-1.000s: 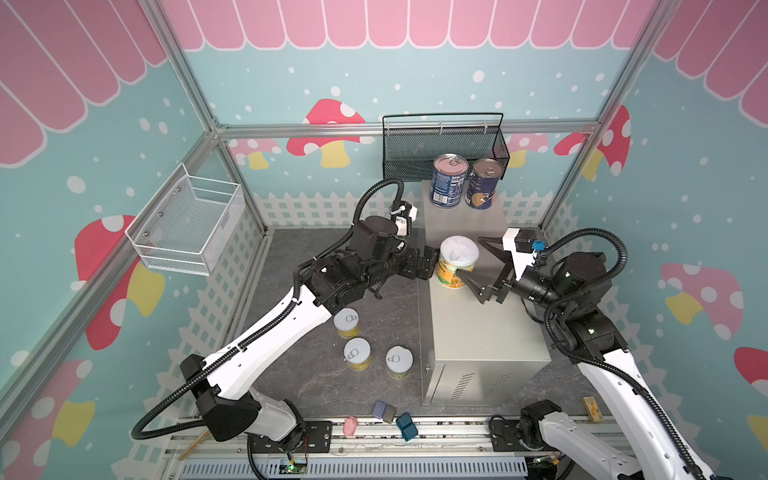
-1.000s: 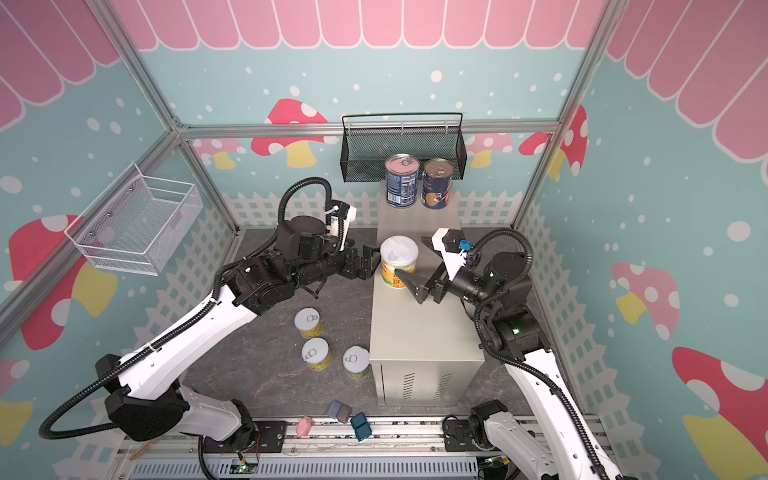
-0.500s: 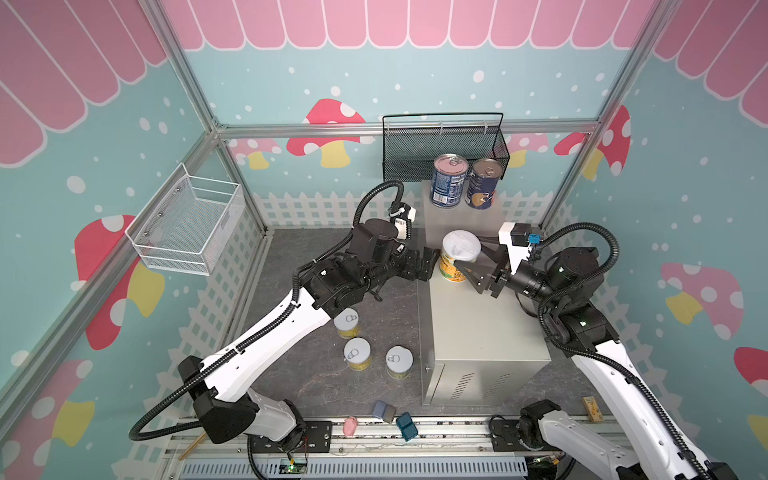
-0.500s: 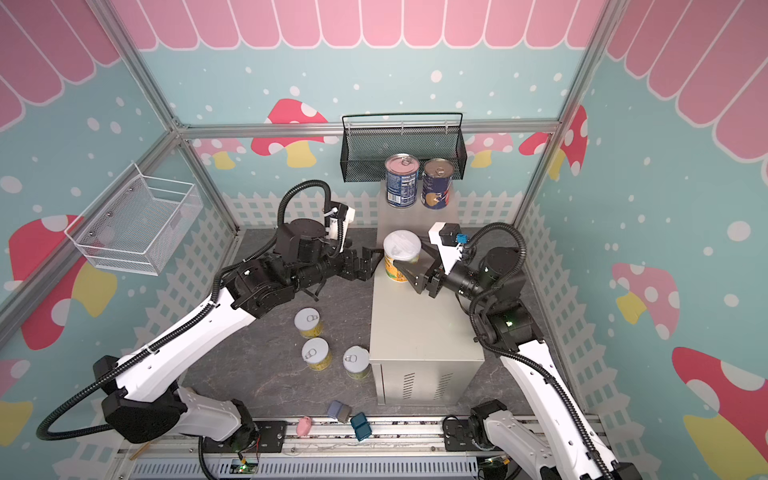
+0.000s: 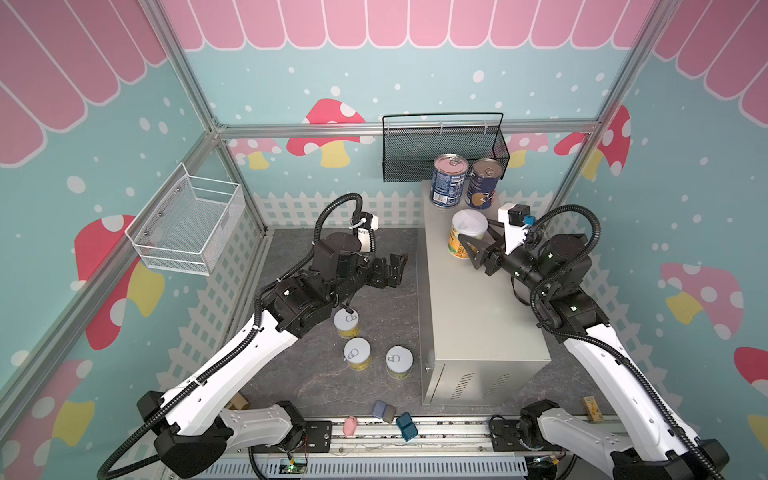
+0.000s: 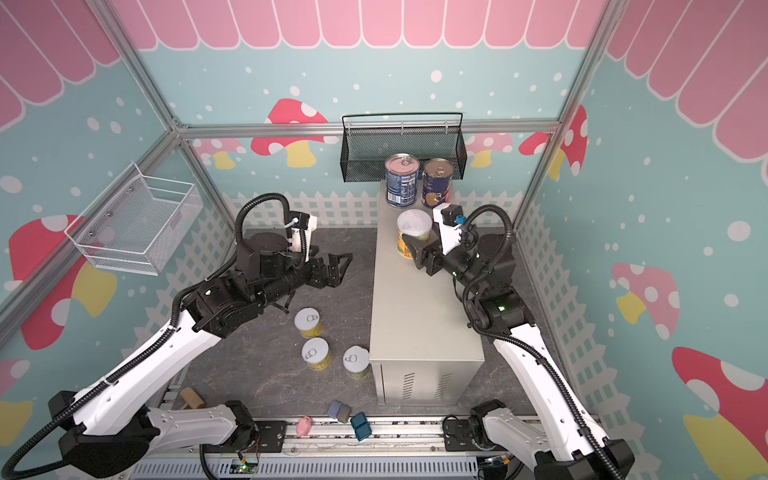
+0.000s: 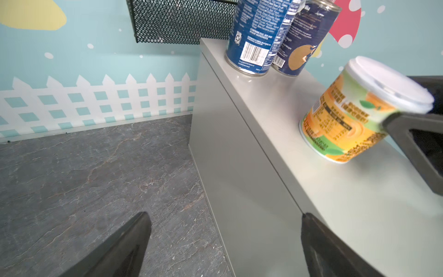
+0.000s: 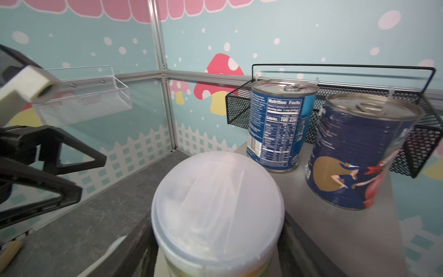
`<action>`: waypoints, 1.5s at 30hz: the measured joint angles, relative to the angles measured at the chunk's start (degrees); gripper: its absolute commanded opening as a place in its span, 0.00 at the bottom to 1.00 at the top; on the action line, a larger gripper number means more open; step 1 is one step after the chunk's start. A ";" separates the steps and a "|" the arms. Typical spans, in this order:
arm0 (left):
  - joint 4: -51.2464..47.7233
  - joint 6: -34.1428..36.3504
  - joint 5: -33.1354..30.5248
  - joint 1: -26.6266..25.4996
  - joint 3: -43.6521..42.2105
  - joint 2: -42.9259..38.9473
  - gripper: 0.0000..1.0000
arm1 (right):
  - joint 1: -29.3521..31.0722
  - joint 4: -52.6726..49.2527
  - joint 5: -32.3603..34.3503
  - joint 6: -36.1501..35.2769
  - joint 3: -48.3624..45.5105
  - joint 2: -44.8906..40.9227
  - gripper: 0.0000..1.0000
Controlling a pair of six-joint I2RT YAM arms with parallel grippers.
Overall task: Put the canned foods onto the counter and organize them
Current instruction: 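Move the canister beside the Progresso can with the right gripper while left arm lowers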
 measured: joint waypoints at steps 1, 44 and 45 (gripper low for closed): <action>0.02 -0.04 -0.07 0.20 -0.55 -0.48 0.99 | 0.00 0.15 1.57 -0.33 0.31 0.50 0.50; 0.48 -0.61 -0.83 0.87 -3.82 -2.58 0.99 | -9.01 10.05 5.60 -2.54 1.86 9.05 0.51; 0.48 -0.59 -0.83 0.87 -3.82 -2.49 0.99 | -9.05 10.12 5.53 -2.54 1.88 9.14 0.51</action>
